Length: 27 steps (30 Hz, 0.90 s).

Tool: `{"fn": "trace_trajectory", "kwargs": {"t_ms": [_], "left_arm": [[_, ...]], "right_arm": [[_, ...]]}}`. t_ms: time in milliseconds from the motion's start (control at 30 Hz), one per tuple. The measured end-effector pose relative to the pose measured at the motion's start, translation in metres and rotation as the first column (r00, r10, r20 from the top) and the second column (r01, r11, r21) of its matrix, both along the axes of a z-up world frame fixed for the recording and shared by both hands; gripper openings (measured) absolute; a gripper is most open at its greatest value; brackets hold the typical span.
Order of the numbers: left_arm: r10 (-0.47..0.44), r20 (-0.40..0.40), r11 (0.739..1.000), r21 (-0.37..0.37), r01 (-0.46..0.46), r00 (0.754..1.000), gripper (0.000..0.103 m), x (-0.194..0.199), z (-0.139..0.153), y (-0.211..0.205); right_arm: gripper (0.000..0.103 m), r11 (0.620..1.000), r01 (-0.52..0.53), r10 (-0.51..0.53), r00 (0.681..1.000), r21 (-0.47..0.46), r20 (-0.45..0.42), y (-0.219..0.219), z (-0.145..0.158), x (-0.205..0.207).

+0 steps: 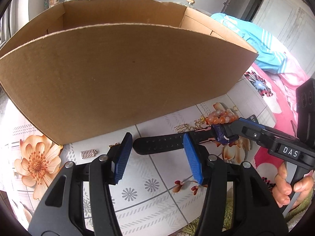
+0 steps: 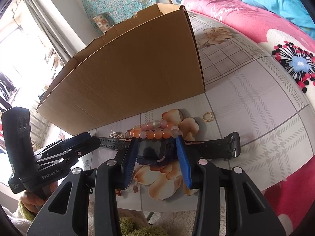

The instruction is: Organize jewelry

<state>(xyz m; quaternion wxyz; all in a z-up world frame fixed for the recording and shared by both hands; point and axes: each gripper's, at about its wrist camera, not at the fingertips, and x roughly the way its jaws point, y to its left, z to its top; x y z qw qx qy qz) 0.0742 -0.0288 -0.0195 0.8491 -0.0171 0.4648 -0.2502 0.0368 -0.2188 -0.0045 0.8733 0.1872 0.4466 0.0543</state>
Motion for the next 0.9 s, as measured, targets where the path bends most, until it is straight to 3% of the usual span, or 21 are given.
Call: {"fn": "trace_trajectory", "kwargs": {"t_ms": [233, 533, 900], "left_arm": [[0.007, -0.022, 1.000, -0.021, -0.008, 1.000, 0.056, 0.001, 0.001, -0.002], [-0.049, -0.047, 0.987, -0.157, 0.041, 0.998, 0.057, -0.004, 0.006, -0.004], [-0.028, -0.043, 0.975, -0.221, 0.018, 0.999, 0.057, -0.001, 0.014, -0.011]], "right_arm": [[0.039, 1.000, -0.006, 0.006, 1.000, -0.004, 0.000, 0.001, -0.001, 0.003], [0.039, 1.000, -0.008, 0.008, 1.000, -0.009, 0.000, 0.003, -0.001, 0.004], [0.039, 1.000, -0.019, 0.020, 1.000, -0.021, 0.011, 0.004, -0.002, 0.002]]}}
